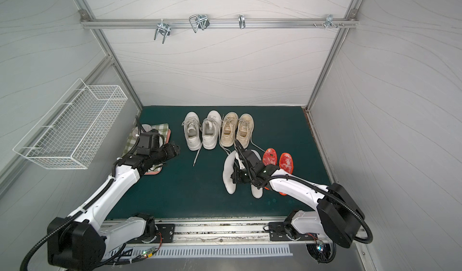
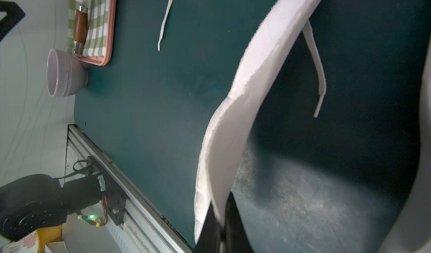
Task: Remove the insole from the shoe
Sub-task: Place the insole at the center of the board.
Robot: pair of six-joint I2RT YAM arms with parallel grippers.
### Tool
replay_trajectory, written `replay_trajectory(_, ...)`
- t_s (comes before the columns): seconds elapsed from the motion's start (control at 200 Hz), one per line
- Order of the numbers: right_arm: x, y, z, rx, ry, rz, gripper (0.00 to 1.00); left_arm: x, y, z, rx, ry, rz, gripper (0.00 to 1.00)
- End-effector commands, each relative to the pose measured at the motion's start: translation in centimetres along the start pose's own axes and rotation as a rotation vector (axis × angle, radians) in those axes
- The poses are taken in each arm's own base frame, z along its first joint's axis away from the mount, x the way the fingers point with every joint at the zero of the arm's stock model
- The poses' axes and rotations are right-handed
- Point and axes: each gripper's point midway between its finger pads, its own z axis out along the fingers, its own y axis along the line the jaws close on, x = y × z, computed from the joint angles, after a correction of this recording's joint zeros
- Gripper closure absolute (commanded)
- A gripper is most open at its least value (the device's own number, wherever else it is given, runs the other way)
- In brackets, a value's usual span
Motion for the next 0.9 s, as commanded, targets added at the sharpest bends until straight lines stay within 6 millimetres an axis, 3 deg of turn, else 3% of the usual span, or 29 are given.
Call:
replay_trajectory(0.0,0.2,-1.5,0.5,0.042,-0.005,0.026,1.00,-0.5,-1.8,-1.0,0.084,-0.072,-0.004,0.21)
replay_trajectory(0.1,1.5,-3.7,0.6,0.128,0.022,0.075,1.00,0.9,-2.1,-1.1,0.087,-0.071,0.026,0.21)
replay_trajectory(0.245,3.3,-6.3,0.3,0.221,0.042,0.127,0.83,2.4,-2.0,-1.1,0.100,-0.071,0.034,0.20)
replay_trajectory(0.5,2.5,-6.4,-2.3,0.271,0.000,0.068,0.48,3.1,-0.9,-1.3,0.084,-0.087,0.034,0.20)
replay_trajectory(0.685,-0.9,-5.2,-6.9,0.325,-0.104,-0.087,0.32,1.5,0.3,-2.9,0.019,-0.189,0.036,0.18)
replay_trajectory(0.69,-1.0,-5.2,-7.1,0.327,-0.110,-0.093,0.32,1.3,0.3,-3.0,0.017,-0.195,0.036,0.17)
replay_trajectory(0.7,-1.3,-5.2,-7.5,0.334,-0.120,-0.102,0.31,1.1,0.4,-3.2,0.013,-0.208,0.035,0.05)
replay_trajectory(0.72,-1.9,-5.2,-8.2,0.349,-0.141,-0.120,0.29,0.7,0.6,-3.5,0.000,-0.232,0.037,0.01)
replay_trajectory(0.895,-8.1,-6.2,-14.2,0.495,-0.360,-0.159,0.08,-3.5,1.8,-6.0,-0.089,-0.465,0.031,0.00)
